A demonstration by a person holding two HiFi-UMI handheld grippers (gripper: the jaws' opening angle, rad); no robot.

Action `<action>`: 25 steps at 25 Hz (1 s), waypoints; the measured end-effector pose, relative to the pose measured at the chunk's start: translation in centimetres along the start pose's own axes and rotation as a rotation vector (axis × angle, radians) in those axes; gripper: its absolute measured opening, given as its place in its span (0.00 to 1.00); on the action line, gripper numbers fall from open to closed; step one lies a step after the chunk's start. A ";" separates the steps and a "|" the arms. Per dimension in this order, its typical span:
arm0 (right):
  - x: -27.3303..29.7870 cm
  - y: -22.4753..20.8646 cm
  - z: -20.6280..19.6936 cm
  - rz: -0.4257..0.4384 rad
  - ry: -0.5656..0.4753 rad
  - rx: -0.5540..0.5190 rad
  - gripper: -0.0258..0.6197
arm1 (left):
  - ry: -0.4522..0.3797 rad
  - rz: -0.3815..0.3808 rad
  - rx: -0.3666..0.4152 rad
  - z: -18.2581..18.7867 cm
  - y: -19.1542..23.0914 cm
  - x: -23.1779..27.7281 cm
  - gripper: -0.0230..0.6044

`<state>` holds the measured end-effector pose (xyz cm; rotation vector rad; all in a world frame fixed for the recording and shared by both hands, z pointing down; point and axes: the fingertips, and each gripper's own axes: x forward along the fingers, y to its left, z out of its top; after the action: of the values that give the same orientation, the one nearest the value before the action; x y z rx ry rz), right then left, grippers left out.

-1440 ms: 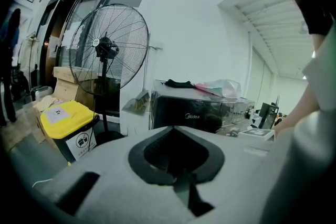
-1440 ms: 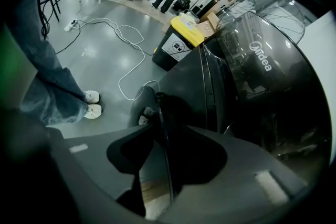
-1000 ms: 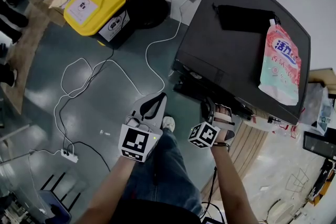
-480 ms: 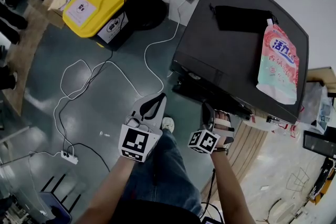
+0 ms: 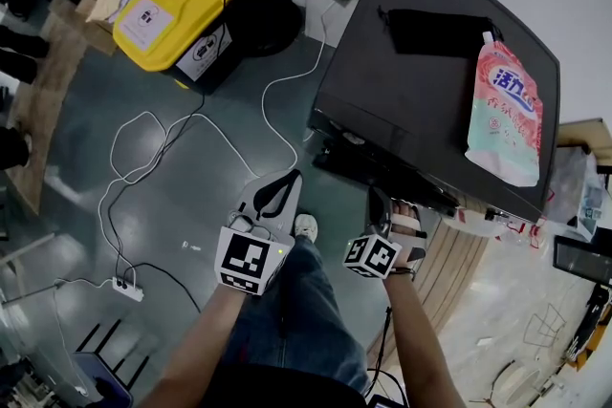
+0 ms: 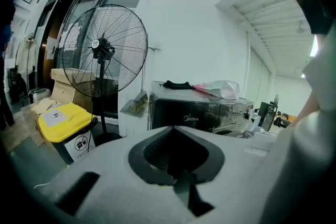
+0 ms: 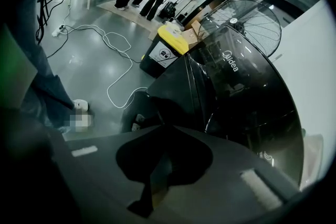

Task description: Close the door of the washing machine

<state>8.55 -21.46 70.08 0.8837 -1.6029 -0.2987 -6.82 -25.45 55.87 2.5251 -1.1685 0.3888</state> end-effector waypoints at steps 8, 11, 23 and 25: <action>0.1 -0.2 -0.1 -0.001 -0.015 0.041 0.07 | -0.001 0.010 0.000 0.1 0.4 0.3 0.05; 0.1 -0.3 -0.1 0.000 -0.016 0.052 0.07 | -0.006 0.012 0.000 0.3 0.4 0.4 0.05; -2.0 -2.4 1.4 -0.004 -0.109 0.126 0.06 | -0.045 0.015 0.038 3.2 -0.1 0.0 0.05; -3.4 -3.5 2.3 -0.021 -0.145 0.159 0.06 | -0.059 0.012 0.054 4.2 -0.4 -0.2 0.05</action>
<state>7.70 -22.18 64.79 1.0203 -1.7708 -0.2573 -6.20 -26.84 51.90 2.5935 -1.2112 0.3563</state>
